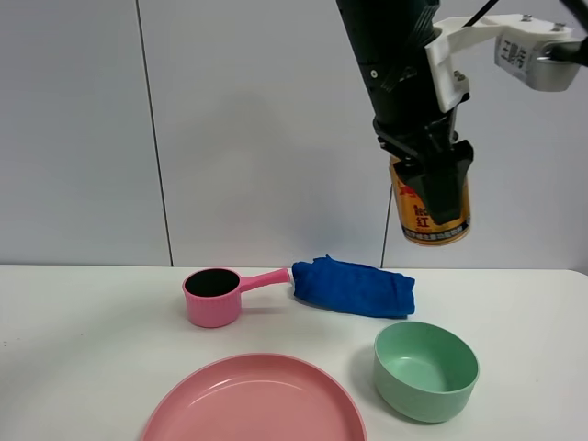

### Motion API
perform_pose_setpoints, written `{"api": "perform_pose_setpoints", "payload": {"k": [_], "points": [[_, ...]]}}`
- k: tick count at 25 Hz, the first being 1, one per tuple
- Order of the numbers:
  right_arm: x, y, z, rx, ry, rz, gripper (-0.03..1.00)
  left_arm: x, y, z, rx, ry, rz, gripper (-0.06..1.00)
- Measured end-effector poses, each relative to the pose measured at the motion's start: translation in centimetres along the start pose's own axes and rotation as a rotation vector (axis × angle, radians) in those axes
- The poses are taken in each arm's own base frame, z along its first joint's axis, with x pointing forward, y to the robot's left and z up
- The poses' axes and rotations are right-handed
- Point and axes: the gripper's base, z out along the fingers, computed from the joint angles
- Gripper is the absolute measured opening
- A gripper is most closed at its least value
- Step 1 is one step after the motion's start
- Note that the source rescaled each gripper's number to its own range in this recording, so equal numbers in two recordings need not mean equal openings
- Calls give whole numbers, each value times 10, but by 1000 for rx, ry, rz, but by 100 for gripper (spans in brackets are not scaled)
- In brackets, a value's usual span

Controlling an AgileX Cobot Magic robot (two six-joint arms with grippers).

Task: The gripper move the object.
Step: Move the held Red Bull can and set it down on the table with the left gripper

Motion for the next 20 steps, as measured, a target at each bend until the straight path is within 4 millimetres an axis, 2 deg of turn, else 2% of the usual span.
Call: {"api": "perform_pose_setpoints", "payload": {"k": [10,14,20], "points": [[0,0,0,0,0,0,100,-5,-7,6,56,-38,-12,0],[0,0,0,0,0,0,100,-10,-15,19,74,-52,29,0],[0,0,0,0,0,0,100,-12,-16,52,54,-100,19,0]]}}
